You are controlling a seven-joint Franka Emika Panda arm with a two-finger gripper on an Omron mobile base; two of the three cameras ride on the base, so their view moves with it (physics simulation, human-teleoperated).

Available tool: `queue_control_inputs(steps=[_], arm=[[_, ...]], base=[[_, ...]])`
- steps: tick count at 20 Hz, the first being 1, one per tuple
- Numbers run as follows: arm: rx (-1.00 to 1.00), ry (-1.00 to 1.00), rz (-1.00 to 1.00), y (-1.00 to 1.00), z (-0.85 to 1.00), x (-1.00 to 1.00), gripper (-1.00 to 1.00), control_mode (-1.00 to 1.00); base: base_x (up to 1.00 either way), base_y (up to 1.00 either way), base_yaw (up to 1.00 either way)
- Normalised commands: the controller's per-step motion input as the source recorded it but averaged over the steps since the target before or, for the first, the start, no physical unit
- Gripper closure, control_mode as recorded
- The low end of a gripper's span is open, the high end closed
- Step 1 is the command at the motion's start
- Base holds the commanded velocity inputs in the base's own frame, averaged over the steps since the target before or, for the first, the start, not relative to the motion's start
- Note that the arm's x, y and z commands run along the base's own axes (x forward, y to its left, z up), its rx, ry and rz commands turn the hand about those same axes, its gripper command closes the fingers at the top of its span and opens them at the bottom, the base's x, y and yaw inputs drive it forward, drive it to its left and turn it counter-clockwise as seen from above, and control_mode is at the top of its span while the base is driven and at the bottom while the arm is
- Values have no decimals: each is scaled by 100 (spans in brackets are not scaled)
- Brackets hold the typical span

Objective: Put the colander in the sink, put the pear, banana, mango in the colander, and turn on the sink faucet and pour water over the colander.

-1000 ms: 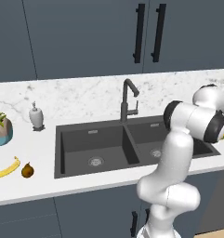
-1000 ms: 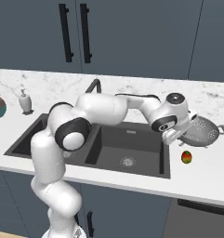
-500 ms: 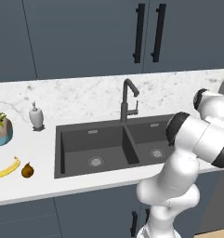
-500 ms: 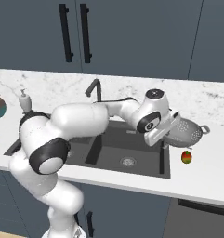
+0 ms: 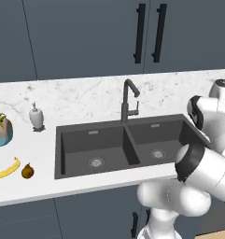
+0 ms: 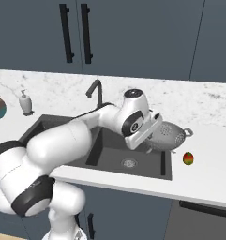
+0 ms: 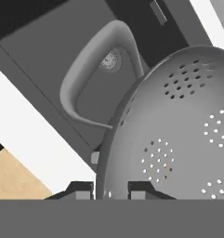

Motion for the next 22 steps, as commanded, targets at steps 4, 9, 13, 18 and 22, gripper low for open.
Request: queue_control_inputs(steps=[4, 9, 13, 18, 22], arm=[[0, 7, 0, 62, 1, -24, 100, -100], [0, 7, 0, 55, 0, -25, 100, -100], [0, 7, 0, 52, 0, -26, 100, -100], [5, 5, 0, 41, 0, -32, 100, -100], [7, 4, 0, 51, 0, -32, 100, -100]], base=[[0, 0, 0], [0, 0, 0], [0, 0, 0], [0, 0, 0], [0, 0, 0]])
